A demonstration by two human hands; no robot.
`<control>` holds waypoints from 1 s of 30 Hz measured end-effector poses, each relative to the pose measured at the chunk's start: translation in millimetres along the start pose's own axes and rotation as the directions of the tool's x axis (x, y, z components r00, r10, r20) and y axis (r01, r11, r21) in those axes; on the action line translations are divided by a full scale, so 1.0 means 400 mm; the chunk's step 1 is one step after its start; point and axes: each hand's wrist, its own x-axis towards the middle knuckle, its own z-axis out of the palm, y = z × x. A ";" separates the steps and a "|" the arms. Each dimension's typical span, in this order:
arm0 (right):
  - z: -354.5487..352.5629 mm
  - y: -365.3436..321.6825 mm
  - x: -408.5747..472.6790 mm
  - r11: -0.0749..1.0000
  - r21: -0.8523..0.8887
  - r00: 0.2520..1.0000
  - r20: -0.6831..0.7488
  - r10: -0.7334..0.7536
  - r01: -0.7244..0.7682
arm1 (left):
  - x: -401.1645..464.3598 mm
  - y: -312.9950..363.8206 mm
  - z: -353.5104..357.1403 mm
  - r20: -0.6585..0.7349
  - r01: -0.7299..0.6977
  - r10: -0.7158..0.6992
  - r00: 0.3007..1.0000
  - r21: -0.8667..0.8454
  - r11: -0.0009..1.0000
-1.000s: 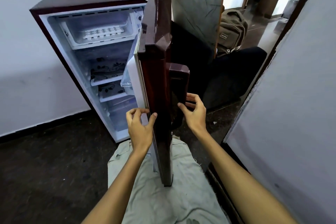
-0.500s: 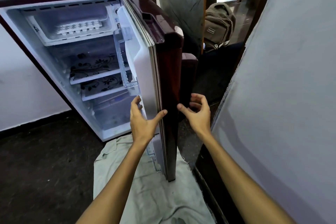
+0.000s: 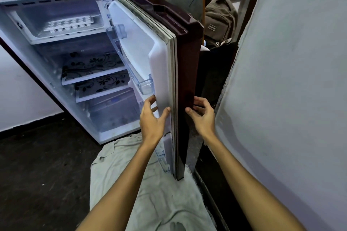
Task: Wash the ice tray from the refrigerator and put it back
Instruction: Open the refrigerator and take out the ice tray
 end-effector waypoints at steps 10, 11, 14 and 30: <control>-0.027 0.026 0.025 0.997 -0.077 0.996 -0.093 -0.003 -0.005 | -0.012 -0.007 0.007 0.142 -0.015 0.010 0.990 0.034 0.999; -0.026 0.030 0.021 0.997 -0.079 0.993 -0.115 -0.001 -0.008 | -0.019 -0.017 0.005 0.151 -0.009 0.002 0.989 0.044 0.999; -0.018 0.036 -0.004 0.998 -0.055 0.985 -0.171 0.014 -0.024 | -0.042 -0.045 -0.007 0.161 0.036 -0.041 0.986 0.031 0.999; 0.289 0.178 -0.107 0.975 -0.090 0.979 -0.031 0.200 -0.202 | 0.019 -0.281 -0.255 0.012 0.274 -0.275 0.961 0.058 0.960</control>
